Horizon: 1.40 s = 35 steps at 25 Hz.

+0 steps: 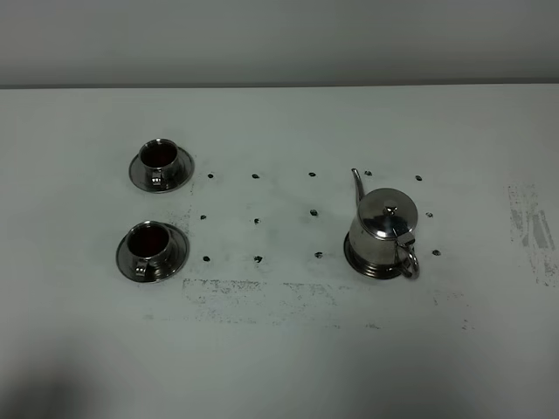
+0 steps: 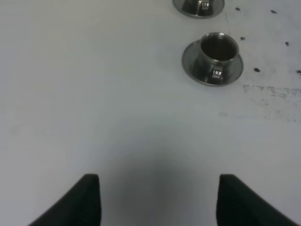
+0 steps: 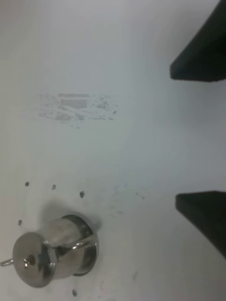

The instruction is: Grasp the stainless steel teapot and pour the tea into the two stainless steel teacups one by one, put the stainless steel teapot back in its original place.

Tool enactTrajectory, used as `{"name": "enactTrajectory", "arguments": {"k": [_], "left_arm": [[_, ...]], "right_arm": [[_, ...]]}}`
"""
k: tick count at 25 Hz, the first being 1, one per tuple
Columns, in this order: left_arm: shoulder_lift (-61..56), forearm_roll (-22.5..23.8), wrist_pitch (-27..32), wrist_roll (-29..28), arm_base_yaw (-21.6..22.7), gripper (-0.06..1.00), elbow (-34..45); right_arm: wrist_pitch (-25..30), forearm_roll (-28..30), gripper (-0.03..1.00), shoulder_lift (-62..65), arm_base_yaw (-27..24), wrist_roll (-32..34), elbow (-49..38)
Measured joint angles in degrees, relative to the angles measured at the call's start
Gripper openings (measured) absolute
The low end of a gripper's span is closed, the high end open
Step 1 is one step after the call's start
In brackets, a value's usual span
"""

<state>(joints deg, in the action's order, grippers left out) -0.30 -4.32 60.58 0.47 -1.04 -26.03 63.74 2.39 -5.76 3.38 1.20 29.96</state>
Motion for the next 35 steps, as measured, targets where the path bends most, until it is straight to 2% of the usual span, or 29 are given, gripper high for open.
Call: {"name": "enactTrajectory", "arguments": {"k": [35], "left_arm": [[0.00, 0.00, 0.00, 0.00, 0.00, 0.52, 0.00]], "right_arm": [[0.07, 0.13, 0.50, 3.34, 0.00, 0.17, 0.00]]}}
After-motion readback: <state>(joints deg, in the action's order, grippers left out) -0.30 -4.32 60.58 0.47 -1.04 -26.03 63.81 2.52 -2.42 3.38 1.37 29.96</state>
